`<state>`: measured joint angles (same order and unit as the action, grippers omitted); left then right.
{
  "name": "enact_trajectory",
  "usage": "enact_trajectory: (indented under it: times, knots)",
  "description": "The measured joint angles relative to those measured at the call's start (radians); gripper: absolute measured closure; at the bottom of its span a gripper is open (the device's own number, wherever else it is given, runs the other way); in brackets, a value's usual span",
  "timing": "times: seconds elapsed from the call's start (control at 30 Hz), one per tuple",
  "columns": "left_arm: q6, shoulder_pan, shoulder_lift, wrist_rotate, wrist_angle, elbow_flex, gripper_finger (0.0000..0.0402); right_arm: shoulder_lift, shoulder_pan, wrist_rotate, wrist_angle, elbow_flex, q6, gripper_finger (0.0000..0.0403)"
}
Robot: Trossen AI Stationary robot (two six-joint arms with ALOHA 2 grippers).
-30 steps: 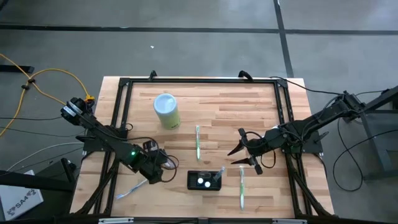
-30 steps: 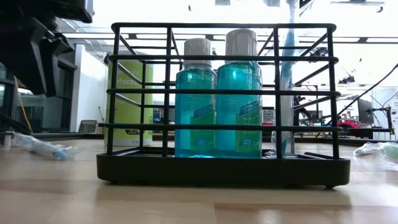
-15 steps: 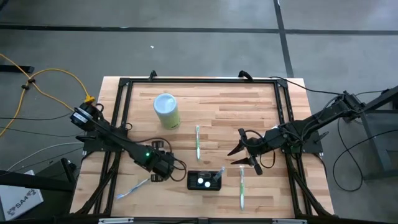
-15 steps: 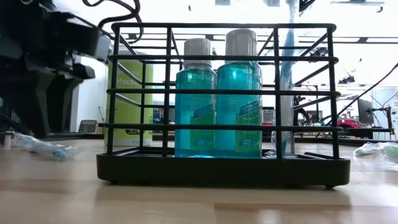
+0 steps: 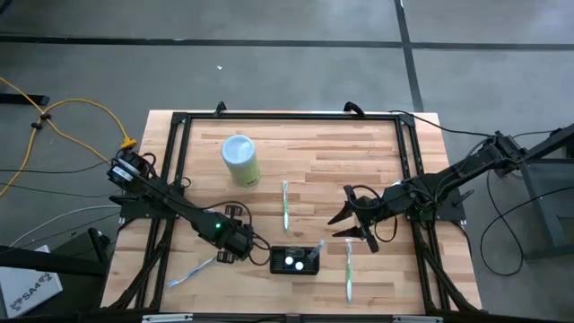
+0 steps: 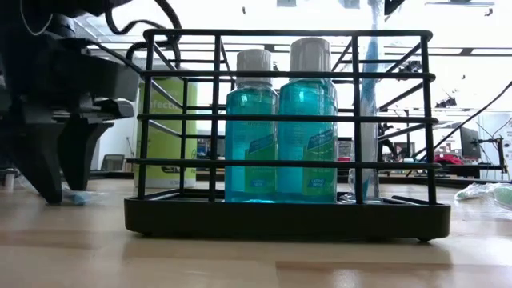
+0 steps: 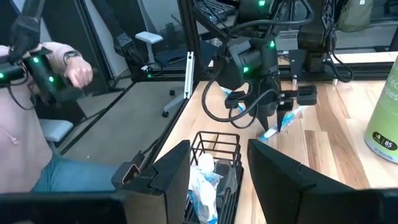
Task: Pick & Place toothbrushing station
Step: Put the top blue toothbrush into the mesh organizer
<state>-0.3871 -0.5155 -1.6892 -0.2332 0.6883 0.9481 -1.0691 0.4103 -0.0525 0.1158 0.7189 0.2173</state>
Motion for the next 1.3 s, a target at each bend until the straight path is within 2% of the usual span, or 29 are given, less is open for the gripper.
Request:
enact_trajectory:
  times: [0.27,0.5,0.57,1.3]
  knots:
    - [0.024,0.024,-0.003,0.046,-0.042,-0.031,0.0292,0.000,0.000,0.000,0.035,0.000,0.000,0.0251]
    - [0.022,0.023,-0.004,0.060,-0.046,-0.031,0.0376,0.000,0.000,0.000,0.035,0.000,-0.001,0.0251]
    - [0.021,0.023,-0.004,0.060,-0.046,-0.031,0.0389,0.000,0.000,0.000,0.034,0.000,-0.001,0.0251]
    - [0.021,0.023,-0.006,0.055,-0.038,-0.026,0.0393,0.000,0.000,0.003,0.031,0.000,-0.002,0.0251]
